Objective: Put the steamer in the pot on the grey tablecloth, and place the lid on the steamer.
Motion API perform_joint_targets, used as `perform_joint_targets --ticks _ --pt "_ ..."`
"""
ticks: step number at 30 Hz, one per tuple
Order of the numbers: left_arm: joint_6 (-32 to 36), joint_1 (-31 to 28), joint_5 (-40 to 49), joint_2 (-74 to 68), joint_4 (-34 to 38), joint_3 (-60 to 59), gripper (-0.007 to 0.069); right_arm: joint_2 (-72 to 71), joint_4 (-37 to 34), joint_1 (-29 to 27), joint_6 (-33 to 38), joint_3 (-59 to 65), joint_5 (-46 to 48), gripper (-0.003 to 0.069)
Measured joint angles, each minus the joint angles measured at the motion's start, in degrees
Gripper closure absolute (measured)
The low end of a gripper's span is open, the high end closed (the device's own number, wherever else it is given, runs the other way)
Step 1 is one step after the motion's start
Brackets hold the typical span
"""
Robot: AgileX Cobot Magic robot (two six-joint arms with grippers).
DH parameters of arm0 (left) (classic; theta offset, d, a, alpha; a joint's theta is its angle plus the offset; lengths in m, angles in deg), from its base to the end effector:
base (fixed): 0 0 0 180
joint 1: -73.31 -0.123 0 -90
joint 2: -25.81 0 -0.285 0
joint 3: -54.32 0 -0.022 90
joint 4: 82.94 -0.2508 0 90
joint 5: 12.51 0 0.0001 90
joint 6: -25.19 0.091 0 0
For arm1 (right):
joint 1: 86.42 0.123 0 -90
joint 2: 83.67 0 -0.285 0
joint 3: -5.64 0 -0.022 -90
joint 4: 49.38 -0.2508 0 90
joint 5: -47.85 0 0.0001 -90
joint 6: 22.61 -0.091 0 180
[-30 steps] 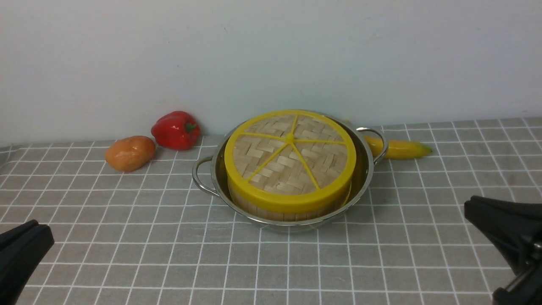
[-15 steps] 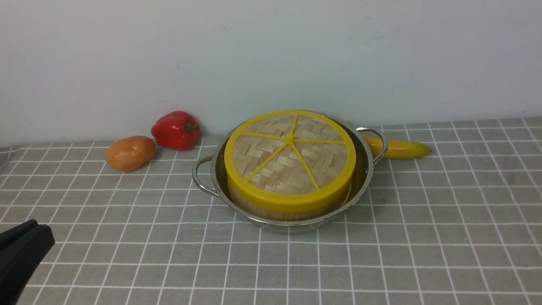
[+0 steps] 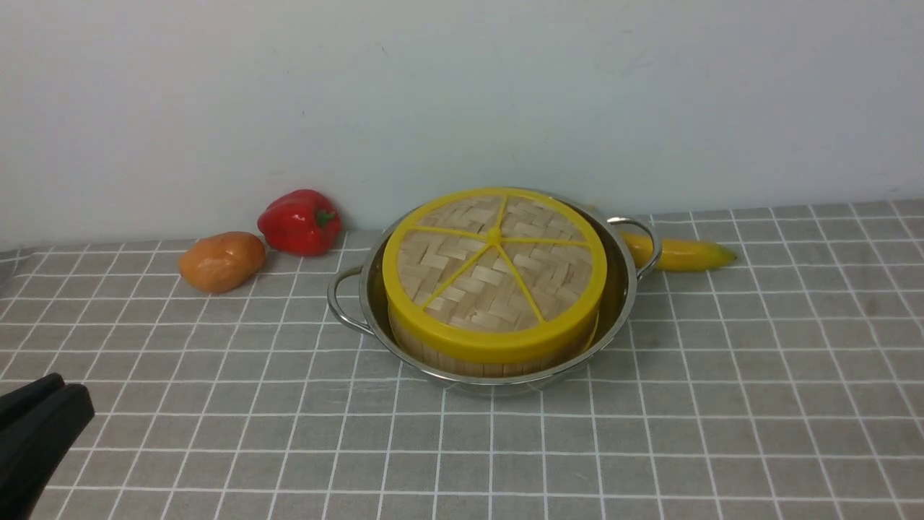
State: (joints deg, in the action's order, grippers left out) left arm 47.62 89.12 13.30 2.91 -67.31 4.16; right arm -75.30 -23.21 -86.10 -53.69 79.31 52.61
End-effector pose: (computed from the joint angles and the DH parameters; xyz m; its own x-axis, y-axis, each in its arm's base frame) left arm 0.0552 -0.0268 0.3153 -0.0779 0.1709 -0.9822 0.3977 0.9087 0.1266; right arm 0.0541 -0.0031 0.2268 0.0667 0.0873 -0.9939 0.0252 0.9957 0.0891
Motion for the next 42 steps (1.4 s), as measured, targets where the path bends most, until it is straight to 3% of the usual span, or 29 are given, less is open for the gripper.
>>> perform_joint_targets --ticks 18,42 --pt "0.16 0.0 -0.06 0.0 0.0 0.0 0.0539 -0.35 -8.5 0.0 1.11 3.97 -0.27 0.0455" --pt "0.18 0.0 -0.11 0.0 0.0 0.0 0.0509 -0.35 -8.76 0.0 4.16 3.97 1.5 0.0419"
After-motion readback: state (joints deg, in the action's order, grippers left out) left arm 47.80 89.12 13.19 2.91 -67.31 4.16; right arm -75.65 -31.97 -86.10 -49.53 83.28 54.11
